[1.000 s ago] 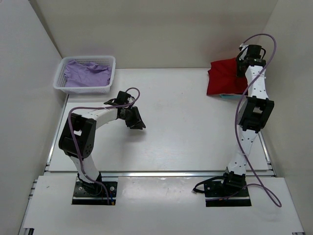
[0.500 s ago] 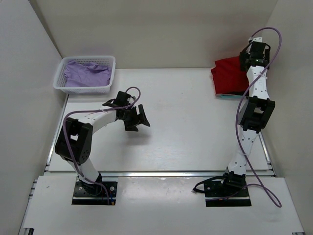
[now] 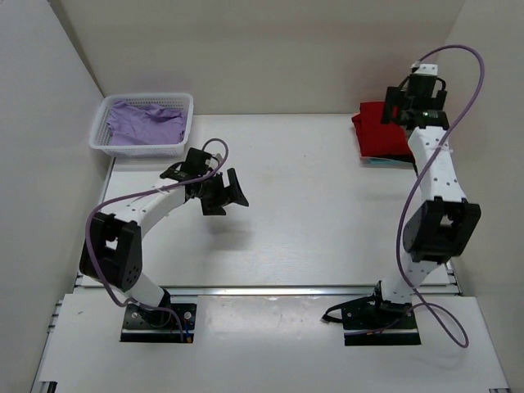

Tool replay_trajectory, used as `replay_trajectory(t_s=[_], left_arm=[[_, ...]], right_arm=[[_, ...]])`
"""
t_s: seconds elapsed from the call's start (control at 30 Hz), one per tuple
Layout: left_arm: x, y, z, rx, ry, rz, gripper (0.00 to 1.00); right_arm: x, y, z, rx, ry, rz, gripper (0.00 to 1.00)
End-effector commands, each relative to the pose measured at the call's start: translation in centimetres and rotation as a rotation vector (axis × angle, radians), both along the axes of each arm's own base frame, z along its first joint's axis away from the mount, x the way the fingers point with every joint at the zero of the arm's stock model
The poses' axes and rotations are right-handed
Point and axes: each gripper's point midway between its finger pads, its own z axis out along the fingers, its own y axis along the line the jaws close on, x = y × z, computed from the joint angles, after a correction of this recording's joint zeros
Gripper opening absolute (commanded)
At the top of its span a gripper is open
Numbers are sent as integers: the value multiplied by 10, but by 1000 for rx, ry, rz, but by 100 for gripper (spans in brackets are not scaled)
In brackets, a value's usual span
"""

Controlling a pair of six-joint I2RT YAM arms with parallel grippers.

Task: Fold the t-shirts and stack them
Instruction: Put the neatly folded tshirt into the corner of the board with the right arm

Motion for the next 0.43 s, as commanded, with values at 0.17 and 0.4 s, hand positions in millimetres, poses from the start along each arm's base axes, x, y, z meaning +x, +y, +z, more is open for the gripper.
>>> replay_trajectory(t_s=[0.17,0.4], left_arm=[[-13,7,58,-65,-81,13,98],[11,45,131,-60,-276,114,99]], right_arm=[[-104,166,-79,270,256,281,99],[-189,216,-81,275,332,424,99]])
